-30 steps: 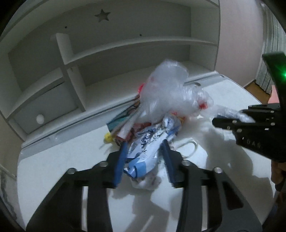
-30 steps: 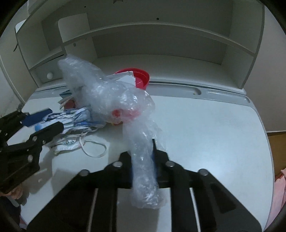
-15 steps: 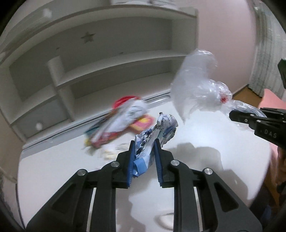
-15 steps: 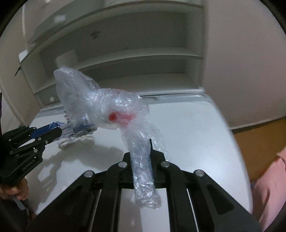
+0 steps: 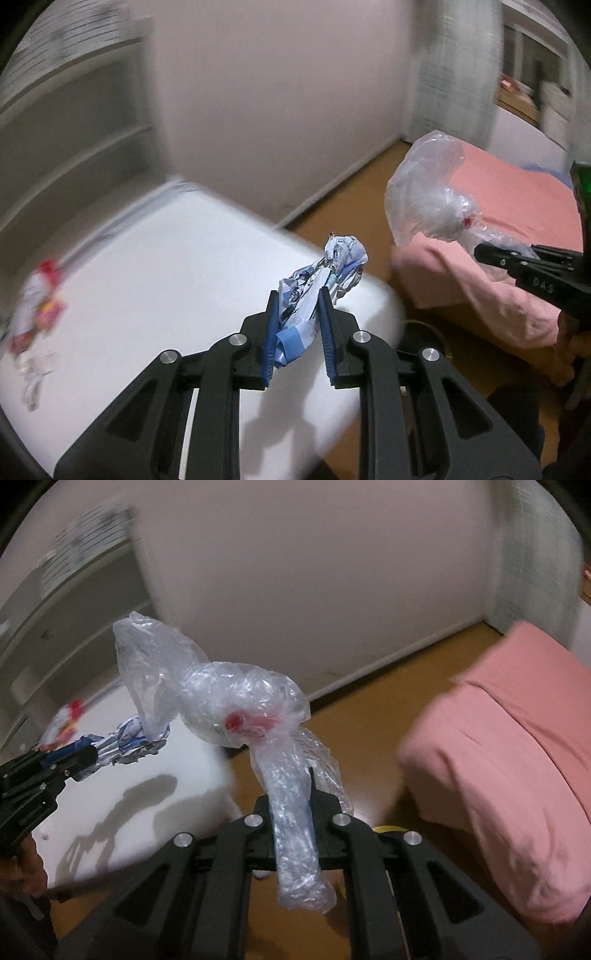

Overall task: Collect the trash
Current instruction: 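Carry bag and wrapper over the black bin and open both tools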

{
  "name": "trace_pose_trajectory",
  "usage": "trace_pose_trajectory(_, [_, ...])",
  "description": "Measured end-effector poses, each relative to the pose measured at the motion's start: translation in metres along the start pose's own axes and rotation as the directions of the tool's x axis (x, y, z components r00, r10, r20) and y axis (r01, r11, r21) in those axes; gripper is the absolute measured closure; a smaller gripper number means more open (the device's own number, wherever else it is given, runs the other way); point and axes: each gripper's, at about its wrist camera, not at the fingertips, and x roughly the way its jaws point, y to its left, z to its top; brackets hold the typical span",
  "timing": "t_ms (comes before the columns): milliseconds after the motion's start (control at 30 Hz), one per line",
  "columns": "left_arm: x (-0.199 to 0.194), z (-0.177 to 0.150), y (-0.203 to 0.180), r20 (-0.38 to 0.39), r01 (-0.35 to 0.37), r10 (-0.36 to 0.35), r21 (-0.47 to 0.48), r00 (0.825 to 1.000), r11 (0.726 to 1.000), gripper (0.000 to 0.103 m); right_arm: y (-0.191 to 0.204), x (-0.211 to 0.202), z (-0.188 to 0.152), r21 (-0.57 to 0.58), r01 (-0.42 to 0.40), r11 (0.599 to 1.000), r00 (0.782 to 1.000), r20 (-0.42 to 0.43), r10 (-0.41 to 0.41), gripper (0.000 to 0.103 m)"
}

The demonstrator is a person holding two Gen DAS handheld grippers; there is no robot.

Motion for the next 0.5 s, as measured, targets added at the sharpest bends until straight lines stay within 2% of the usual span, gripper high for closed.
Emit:
trace_pose_trajectory(133, [0.03,0.006,-0.076,-0.034,0.096,-0.094,0.079,0.995,0.992,0.083,-0.068,-0.012,-0.028,0.093,0.081,0.992,0.997,-0.025,-0.079,0.095])
trace_pose_trajectory(300, [0.071,-0.002,-0.155,-0.103,0.194,-0.18,0.152,0.978,0.969,0.083,-0.142,-0.018,-0.071,0.205,0.167,0.964,0.985,-0.073,-0.155,0.095])
trace_pose_trajectory(500, [0.122,-0.024,-0.2,-0.187,0.252,-0.218,0.187,0.958,0.95,0.083,-0.198,-0.004,-0.121,0.295,0.222,0.93,0.971,-0.151,-0.184,0.095])
